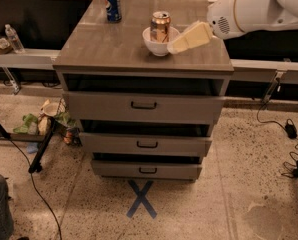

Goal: Pick orange can from white bowl and place on counter

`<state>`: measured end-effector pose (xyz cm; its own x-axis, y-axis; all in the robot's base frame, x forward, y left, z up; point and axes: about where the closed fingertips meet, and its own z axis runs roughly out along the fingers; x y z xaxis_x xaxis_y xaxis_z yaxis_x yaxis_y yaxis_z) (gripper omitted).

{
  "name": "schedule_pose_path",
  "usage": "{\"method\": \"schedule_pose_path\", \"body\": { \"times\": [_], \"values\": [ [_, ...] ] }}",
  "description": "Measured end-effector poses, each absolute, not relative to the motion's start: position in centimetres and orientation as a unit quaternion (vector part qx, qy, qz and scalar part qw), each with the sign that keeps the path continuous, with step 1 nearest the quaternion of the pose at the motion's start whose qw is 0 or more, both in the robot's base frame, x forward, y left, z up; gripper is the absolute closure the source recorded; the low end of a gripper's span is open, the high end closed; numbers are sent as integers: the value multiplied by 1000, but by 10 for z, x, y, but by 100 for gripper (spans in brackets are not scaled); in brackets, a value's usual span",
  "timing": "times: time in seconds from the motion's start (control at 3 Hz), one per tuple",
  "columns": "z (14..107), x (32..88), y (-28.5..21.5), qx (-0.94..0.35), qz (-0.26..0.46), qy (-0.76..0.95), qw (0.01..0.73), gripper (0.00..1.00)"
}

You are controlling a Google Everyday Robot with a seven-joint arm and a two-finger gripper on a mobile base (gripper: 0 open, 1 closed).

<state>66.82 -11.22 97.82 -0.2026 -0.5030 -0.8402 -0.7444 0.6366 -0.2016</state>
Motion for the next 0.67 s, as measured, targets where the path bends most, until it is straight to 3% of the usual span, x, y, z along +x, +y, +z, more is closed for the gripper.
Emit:
{"method": "schedule_pose_path", "body": {
  "times": [0.67],
  "values": [
    [959,748,-101,-330,168,751,547,0]
  ]
}}
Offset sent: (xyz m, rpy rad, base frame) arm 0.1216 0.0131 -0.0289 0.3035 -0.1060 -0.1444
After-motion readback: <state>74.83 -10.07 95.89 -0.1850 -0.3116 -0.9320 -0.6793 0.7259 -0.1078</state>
